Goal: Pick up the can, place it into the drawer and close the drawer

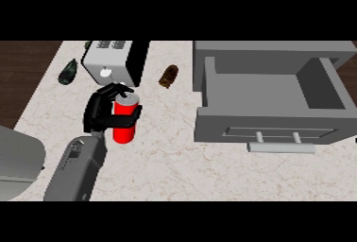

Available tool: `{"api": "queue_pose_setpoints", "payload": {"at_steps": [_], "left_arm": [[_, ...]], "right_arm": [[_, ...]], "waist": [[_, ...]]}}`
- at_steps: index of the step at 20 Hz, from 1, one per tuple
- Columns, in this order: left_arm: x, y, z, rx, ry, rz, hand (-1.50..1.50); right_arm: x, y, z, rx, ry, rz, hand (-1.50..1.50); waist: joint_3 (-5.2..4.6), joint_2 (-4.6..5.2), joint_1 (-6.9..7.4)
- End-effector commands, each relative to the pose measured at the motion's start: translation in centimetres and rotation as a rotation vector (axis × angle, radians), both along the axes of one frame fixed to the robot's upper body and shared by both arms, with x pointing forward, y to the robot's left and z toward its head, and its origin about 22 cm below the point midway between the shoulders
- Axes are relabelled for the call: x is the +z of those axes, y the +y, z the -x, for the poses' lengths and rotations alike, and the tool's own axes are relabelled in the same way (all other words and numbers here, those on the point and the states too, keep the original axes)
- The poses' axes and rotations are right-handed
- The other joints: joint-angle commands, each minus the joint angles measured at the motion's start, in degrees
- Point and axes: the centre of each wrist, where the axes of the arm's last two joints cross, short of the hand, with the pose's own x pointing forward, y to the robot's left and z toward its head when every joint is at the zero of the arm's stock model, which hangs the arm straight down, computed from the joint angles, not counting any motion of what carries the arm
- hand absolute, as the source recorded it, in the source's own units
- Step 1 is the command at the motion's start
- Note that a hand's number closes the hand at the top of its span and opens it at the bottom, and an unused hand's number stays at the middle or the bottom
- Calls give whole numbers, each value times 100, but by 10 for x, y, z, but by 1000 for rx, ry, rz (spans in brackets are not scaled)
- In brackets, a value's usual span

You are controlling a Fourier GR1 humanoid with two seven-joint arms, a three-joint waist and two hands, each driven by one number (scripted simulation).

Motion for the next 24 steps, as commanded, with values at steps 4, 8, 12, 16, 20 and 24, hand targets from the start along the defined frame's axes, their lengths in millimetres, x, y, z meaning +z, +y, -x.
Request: {"api": "queue_pose_setpoints", "payload": {"at_steps": [4, 8, 12, 16, 20, 24], "left_arm": [[84, -50, 7, -35, -62, 3, 150], [109, -73, -7, -81, -58, -39, 150], [156, -111, -3, -99, -50, -48, 150], [179, -142, -12, -99, -101, -89, 150], [201, -165, -25, -103, -122, -96, 150], [231, -180, -38, -123, -123, -93, 150]], "right_arm": [[7, -5, -6, -10, -17, 7, -150], [5, -5, 0, 7, -18, -12, -150], [6, 3, 2, 0, -28, -11, -150], [1, -18, -11, 26, -29, -8, -150], [-3, -17, -22, 10, -20, 9, -150], [2, -7, -9, 7, -23, -15, -150]], "waist": [[-6, 29, -64], [-9, 57, -143], [-9, 54, -157], [-7, 64, -168], [-8, 72, -190], [-9, 72, -211]]}}
